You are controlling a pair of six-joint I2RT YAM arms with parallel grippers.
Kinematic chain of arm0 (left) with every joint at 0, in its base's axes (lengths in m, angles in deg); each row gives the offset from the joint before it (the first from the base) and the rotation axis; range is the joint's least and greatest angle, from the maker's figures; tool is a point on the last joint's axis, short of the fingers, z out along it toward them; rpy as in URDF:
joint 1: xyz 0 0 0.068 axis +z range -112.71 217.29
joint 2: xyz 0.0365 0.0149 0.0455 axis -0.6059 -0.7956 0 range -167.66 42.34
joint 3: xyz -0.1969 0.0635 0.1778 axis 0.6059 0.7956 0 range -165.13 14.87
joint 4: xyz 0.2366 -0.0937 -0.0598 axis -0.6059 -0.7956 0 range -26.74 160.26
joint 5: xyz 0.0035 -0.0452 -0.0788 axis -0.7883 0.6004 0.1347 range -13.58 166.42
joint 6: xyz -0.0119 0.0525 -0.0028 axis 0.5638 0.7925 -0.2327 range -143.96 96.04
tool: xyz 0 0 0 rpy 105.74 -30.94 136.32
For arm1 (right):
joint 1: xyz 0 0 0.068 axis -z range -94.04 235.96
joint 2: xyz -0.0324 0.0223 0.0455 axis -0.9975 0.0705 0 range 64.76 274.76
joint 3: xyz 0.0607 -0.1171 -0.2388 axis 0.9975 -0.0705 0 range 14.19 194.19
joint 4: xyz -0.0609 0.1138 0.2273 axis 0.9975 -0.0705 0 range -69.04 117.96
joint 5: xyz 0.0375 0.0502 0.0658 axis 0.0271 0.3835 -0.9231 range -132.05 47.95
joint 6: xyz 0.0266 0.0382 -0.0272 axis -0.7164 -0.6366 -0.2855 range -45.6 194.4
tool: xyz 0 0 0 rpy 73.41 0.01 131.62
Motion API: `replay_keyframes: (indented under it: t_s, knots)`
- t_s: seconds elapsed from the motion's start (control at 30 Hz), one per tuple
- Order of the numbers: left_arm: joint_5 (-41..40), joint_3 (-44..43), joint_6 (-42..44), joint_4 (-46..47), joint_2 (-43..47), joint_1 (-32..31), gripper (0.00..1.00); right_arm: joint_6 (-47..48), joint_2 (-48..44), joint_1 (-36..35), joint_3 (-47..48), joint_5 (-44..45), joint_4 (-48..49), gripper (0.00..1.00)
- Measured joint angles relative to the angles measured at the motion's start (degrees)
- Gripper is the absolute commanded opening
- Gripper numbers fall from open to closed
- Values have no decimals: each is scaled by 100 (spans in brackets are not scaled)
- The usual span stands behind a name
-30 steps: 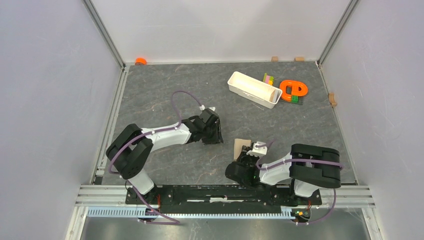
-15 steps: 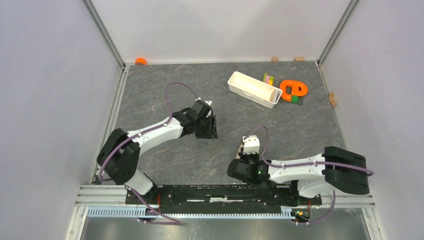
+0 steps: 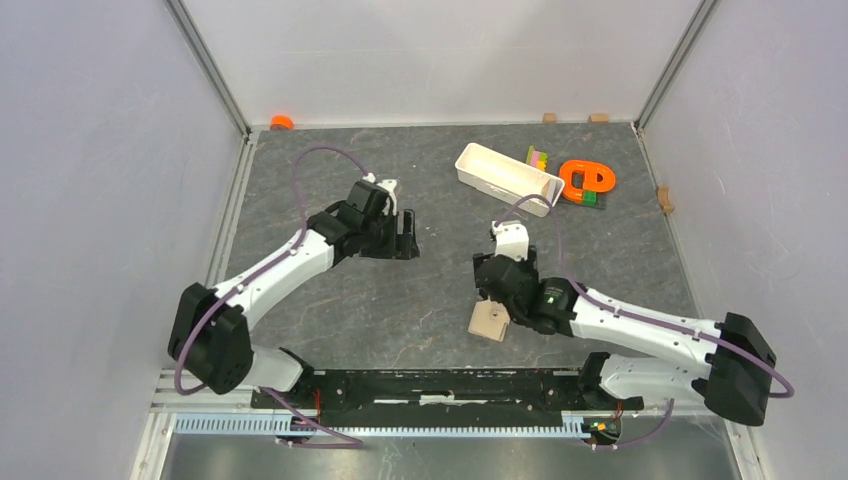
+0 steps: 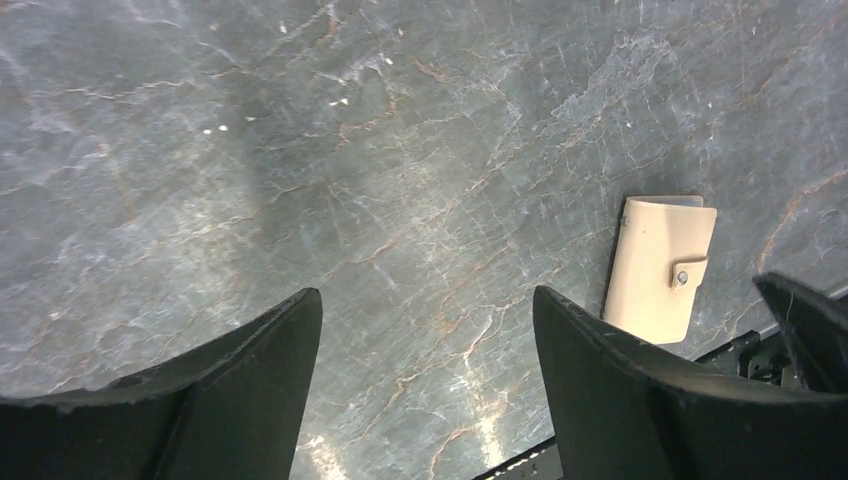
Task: Put the credit cards into the card holder
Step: Close the card holder at the center of the board, then reset both arms
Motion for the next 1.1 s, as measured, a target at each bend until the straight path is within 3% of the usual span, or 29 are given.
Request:
replay_keyframes:
  t_s: [0.13, 0.23, 0.43, 0.6, 0.83, 1.1]
  knots:
    - [-7, 70, 157, -118, 422, 295, 100, 553, -262, 732, -264, -682, 173, 94]
    - [-70, 238, 264, -190, 938, 605, 100, 1027, -496, 1458, -614, -1300, 400, 98]
    - [-660, 597, 389, -304, 2155, 962, 100, 1954, -1003, 3287, -1156, -2505, 634, 98]
    - [-1327, 846, 538, -348, 3305, 962, 100, 2632, -1744, 4398, -1191, -2935, 817, 98]
    - [-1926, 1447, 732, -136, 4747, 962, 100, 3331, -3268, 4575, -1784, -2645, 1882, 98]
    - [-2168, 1513, 815, -61, 4826, 962, 100, 3654, -4437, 4577, -2481, -2079, 2638, 98]
